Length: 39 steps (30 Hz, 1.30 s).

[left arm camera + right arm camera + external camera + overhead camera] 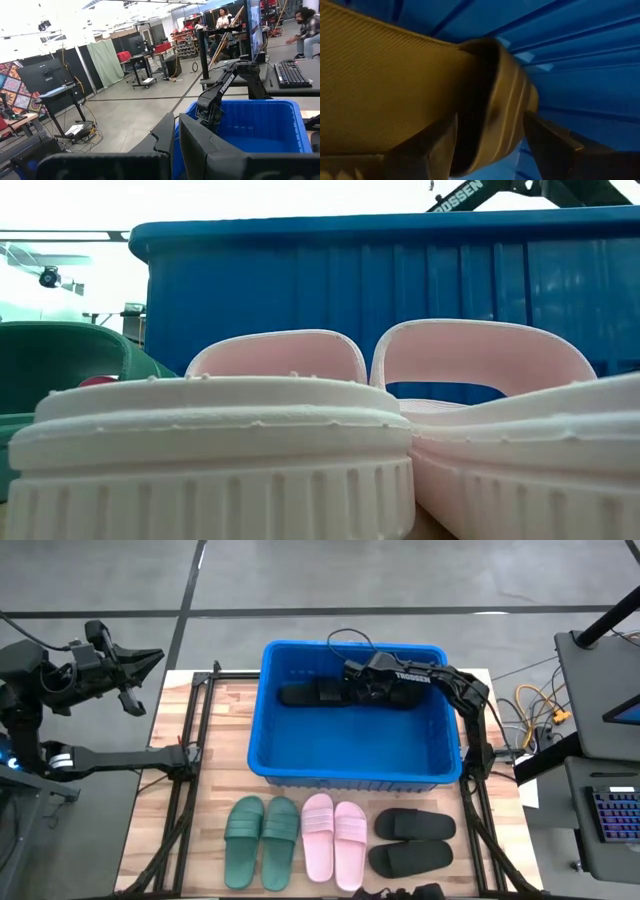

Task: Pick and place slides into bin
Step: Stack the black slipper on top of the black slipper in the blue bin

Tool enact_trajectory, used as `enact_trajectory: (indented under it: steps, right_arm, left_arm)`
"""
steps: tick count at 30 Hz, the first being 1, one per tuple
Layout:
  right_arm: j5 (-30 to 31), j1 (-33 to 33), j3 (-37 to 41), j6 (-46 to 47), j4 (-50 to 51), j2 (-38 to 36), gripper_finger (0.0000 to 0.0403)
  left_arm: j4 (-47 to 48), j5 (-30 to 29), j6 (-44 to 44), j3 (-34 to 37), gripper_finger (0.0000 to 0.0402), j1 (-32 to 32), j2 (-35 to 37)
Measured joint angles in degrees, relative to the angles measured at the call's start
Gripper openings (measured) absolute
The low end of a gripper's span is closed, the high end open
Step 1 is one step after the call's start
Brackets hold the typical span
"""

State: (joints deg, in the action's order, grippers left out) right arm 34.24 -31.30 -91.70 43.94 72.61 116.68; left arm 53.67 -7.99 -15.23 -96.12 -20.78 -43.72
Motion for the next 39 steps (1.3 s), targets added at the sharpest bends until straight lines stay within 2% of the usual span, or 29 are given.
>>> enact_trajectory:
  steps: [14,20,27,37,39]
  right_arm:
    - [0.5,-2.3,0.6,-0.4,0.1,0.0,0.0218]
    - [0.5,-2.4,2.6,-0.4,-0.2,0.0,0.0200]
    - [0.0,-2.4,3.7,-0.4,-0.1,0.0,0.0150]
    - [-0.1,-2.4,2.9,-1.7,0.7,-0.2,0.0029]
    - [0.1,-2.4,2.6,-2.4,1.0,-0.4,0.0015]
  left_arm:
    - [0.0,0.0,-0.1,0.0,0.0011,0.0,0.0]
    - [0.0,0.0,-0.1,0.0,0.0011,0.0,0.1]
    - [0.0,0.0,-0.1,0.0,0.0011,0.0,0.1]
    - [0.0,0.0,-0.1,0.0,0.0011,0.0,0.1]
    - [0.0,0.0,-0.1,0.0,0.0011,0.0,0.1]
